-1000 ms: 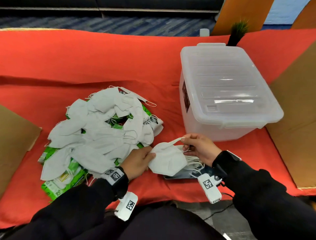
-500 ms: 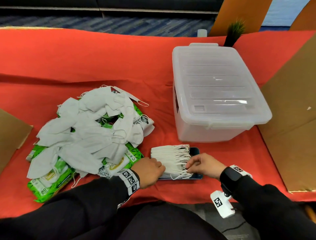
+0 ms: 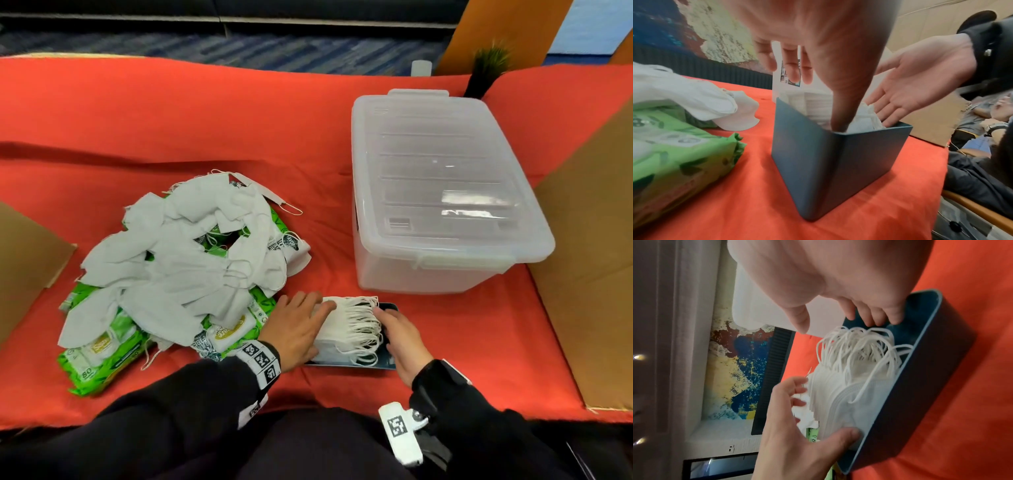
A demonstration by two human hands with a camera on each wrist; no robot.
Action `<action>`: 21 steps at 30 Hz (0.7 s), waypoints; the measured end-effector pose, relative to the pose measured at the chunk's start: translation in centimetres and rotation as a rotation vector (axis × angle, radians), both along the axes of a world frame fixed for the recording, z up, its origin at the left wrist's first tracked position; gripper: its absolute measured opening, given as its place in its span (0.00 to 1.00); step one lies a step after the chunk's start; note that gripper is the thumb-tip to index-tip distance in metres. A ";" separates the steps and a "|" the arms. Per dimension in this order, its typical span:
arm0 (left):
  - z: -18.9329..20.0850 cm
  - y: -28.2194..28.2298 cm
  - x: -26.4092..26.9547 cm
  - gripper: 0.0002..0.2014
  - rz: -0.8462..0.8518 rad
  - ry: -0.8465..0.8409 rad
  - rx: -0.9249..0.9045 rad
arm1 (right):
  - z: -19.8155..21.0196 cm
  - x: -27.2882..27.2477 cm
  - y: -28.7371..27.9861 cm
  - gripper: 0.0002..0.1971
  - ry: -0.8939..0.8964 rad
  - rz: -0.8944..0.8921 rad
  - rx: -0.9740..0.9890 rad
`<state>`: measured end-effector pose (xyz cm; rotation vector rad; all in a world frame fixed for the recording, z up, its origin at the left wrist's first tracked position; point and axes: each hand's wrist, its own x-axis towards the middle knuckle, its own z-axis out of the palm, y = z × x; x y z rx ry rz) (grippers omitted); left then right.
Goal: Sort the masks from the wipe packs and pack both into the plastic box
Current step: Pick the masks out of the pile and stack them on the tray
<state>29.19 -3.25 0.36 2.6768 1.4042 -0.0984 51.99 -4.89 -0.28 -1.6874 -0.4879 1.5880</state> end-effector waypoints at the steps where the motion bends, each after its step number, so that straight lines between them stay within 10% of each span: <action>1: -0.2 -0.1 0.4 0.55 0.015 0.021 -0.029 | -0.4 -0.3 0.1 0.19 0.029 -0.001 -0.027; 21: -3.7 1.4 1.8 0.58 -0.071 -0.043 -0.048 | 0.3 -2.1 1.1 0.29 0.546 0.028 -0.092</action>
